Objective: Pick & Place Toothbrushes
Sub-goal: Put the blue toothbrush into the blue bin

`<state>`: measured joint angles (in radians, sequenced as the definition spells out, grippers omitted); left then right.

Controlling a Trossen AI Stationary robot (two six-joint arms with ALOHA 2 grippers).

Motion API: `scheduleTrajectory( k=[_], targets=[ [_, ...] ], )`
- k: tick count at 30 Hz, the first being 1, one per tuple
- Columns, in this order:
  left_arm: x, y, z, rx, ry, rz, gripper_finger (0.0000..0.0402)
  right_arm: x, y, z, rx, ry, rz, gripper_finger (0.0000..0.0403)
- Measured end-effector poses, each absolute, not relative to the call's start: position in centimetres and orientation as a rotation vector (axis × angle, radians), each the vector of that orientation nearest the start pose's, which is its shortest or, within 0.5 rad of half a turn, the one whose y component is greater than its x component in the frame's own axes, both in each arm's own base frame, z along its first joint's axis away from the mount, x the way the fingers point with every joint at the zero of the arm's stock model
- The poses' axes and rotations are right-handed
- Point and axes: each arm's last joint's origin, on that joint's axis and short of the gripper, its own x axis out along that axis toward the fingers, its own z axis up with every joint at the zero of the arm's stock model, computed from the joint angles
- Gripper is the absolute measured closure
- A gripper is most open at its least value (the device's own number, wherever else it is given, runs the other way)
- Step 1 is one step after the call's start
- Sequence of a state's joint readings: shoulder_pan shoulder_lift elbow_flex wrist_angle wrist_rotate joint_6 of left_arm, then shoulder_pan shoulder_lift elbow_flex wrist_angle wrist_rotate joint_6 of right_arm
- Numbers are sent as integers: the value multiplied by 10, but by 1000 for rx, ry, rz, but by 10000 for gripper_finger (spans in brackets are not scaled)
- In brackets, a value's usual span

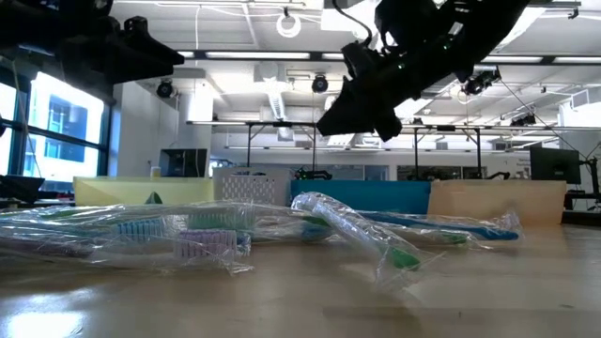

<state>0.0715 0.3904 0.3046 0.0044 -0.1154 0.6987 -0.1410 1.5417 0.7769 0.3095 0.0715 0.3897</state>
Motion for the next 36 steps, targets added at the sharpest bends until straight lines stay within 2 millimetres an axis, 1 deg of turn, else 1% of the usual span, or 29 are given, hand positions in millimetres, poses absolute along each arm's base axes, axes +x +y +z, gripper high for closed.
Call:
scheduleTrajectory(
  k=[5, 11, 18, 24, 33, 36],
  targets=[
    [121, 12, 235, 695, 144, 151, 190, 316, -47, 203, 396, 364, -287, 324],
    [121, 12, 235, 676, 145, 151, 190, 316, -43, 203, 396, 367, -270, 324],
    [122, 12, 234, 664, 150, 150, 190, 318, -31, 203, 417, 395, -117, 324],
    [123, 12, 233, 646, 157, 148, 190, 318, -25, 203, 411, 397, -109, 324],
    [123, 12, 232, 649, 170, 143, 190, 318, -25, 203, 416, 402, -86, 324],
    [123, 12, 233, 707, 170, 147, 190, 318, -25, 203, 416, 401, -86, 324]
  ],
)
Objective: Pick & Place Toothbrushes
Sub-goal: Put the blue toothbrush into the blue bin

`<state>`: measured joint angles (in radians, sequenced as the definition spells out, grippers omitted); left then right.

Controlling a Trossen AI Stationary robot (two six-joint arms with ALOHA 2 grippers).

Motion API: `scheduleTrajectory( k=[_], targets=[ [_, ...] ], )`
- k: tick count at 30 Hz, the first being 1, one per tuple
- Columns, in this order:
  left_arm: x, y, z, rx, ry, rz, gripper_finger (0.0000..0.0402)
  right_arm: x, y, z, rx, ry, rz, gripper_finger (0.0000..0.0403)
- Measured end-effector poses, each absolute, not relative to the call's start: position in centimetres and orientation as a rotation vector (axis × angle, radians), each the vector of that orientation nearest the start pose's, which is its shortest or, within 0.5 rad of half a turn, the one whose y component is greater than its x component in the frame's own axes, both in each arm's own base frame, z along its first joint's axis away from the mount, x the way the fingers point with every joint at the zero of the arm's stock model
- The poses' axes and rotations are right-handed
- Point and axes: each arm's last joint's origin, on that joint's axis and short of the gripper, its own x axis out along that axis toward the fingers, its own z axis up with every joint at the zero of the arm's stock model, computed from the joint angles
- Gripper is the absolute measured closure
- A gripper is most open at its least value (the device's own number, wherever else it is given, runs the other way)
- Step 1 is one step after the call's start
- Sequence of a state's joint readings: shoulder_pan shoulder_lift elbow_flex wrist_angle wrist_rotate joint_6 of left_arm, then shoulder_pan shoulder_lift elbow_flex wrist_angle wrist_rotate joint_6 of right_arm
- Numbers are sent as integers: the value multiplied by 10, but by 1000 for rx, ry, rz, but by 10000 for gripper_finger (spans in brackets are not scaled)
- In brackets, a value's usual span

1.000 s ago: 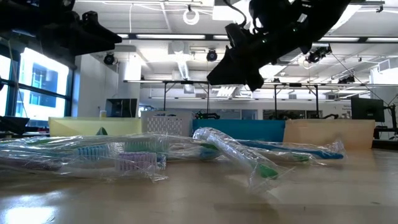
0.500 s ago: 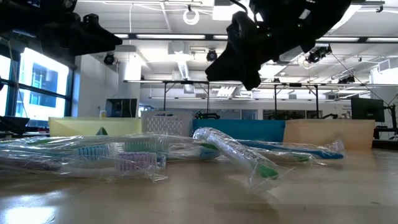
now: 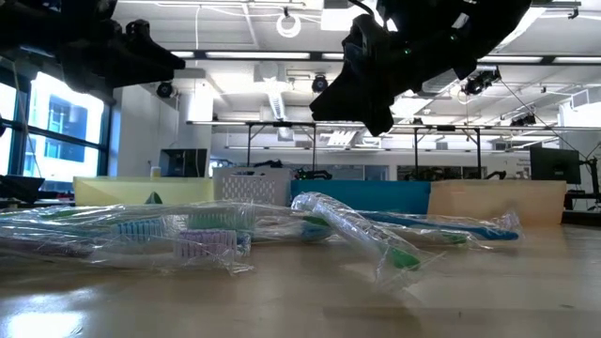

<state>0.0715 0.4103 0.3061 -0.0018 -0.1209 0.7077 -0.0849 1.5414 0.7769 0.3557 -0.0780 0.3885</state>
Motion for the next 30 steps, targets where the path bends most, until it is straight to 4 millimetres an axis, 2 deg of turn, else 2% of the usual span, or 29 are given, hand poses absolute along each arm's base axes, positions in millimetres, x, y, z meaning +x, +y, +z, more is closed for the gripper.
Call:
scheduleTrajectory(
  k=[5, 11, 22, 30],
  targets=[
    [123, 12, 233, 914, 185, 134, 190, 318, -25, 203, 416, 401, -86, 324],
    [123, 12, 233, 933, 184, 133, 190, 318, -25, 203, 416, 401, -86, 324],
    [123, 12, 234, 655, 157, 158, 190, 319, -25, 205, 413, 377, -82, 324],
    [123, 10, 233, 645, 146, 89, 190, 319, -25, 205, 337, 379, -67, 324]
  ],
)
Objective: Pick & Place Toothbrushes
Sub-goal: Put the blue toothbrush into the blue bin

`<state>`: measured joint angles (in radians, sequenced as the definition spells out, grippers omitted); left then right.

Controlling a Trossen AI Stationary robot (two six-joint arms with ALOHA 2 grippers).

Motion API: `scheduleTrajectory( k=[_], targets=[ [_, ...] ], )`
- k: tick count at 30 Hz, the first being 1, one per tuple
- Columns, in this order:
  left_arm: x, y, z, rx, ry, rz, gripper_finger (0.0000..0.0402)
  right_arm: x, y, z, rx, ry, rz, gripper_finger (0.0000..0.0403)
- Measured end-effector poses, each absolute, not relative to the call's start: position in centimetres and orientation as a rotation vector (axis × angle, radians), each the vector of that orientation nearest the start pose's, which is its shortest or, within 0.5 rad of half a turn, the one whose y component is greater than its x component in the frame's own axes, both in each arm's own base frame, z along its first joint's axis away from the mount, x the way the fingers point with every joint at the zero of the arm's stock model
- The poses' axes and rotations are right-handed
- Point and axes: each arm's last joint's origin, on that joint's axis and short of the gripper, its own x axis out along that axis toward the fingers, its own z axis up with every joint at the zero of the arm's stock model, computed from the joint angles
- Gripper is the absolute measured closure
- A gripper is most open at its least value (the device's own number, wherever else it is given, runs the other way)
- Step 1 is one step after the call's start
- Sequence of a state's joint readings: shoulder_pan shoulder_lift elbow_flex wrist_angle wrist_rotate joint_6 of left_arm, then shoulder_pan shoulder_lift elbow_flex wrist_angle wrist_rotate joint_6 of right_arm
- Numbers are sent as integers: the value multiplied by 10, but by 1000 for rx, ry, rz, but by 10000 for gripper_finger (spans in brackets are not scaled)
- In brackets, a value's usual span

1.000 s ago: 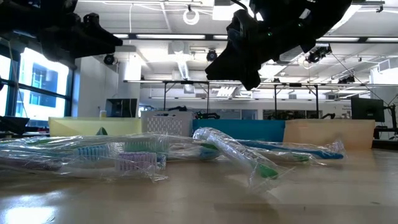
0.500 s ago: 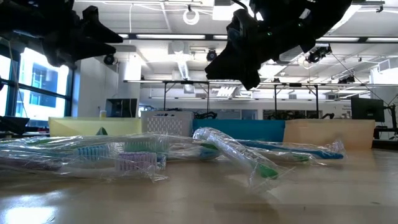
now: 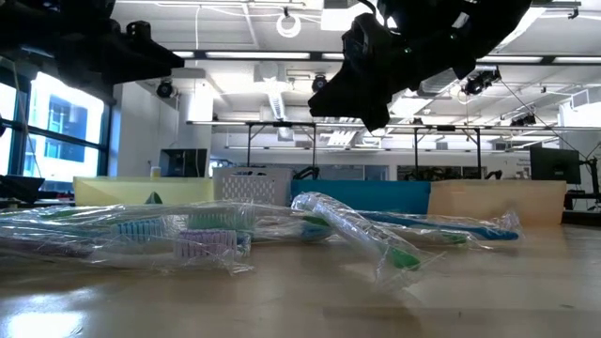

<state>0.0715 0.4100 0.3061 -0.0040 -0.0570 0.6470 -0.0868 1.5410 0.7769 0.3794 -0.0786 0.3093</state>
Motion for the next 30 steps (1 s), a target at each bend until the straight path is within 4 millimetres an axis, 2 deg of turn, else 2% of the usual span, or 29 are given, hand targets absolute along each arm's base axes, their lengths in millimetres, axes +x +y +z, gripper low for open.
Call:
scheduleTrajectory(
  k=[6, 23, 30],
  targets=[
    [124, 7, 233, 642, 109, -14, 190, 320, -26, 207, 335, 355, -64, 324],
    [124, 8, 234, 644, 107, 14, 190, 323, -26, 217, 213, 255, -38, 324],
    [124, 8, 234, 644, 107, 14, 190, 323, -28, 217, 152, 243, -199, 318]
  ],
)
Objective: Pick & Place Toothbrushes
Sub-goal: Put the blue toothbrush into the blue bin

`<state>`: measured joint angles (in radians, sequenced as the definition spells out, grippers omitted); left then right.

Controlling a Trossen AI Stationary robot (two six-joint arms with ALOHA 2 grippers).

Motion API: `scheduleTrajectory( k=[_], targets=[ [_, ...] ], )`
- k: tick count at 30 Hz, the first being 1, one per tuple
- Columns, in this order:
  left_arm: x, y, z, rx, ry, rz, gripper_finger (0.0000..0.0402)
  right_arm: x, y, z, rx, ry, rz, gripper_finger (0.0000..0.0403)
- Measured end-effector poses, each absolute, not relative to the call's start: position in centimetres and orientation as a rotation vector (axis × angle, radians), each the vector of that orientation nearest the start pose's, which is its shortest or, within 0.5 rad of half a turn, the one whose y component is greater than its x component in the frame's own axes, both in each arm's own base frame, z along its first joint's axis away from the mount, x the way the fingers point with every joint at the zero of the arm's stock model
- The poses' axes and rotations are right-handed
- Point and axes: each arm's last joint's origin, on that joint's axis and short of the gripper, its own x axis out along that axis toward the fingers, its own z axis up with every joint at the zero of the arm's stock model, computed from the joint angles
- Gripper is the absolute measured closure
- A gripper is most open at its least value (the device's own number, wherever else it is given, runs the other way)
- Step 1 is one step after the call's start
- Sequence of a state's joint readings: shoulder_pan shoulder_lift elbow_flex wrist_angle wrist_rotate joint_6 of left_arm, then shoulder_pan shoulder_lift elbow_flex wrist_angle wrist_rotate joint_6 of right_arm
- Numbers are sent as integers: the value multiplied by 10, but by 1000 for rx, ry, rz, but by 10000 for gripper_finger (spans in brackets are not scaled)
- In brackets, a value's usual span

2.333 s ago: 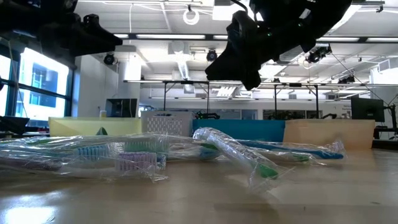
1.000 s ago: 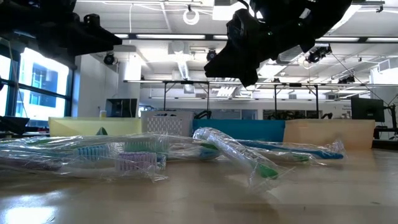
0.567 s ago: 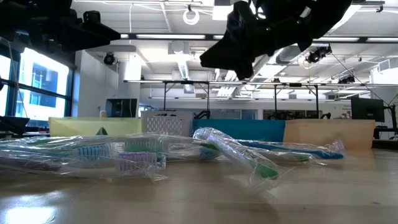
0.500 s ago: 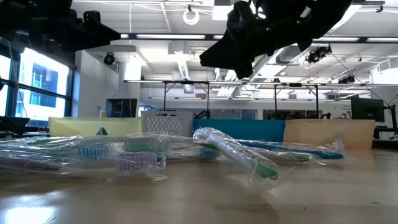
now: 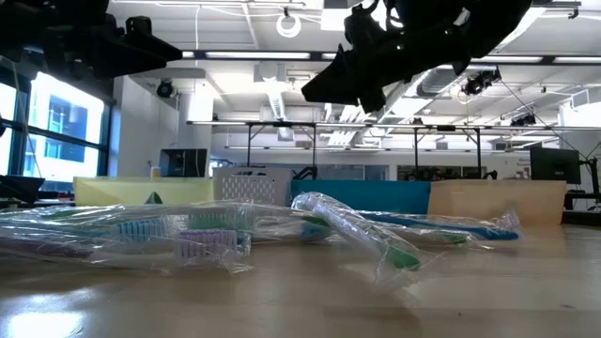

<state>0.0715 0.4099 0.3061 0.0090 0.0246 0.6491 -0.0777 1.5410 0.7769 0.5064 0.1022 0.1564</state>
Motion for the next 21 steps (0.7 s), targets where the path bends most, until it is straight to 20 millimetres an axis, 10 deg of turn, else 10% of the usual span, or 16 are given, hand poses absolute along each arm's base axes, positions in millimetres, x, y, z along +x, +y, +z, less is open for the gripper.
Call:
scheduleTrajectory(
  k=[11, 21],
  targets=[
    [124, 8, 234, 644, 107, 14, 190, 323, -27, 217, 150, 244, -193, 236],
    [123, 12, 233, 649, 152, 139, 190, 323, -26, 217, 214, 239, -196, 243]
  ],
)
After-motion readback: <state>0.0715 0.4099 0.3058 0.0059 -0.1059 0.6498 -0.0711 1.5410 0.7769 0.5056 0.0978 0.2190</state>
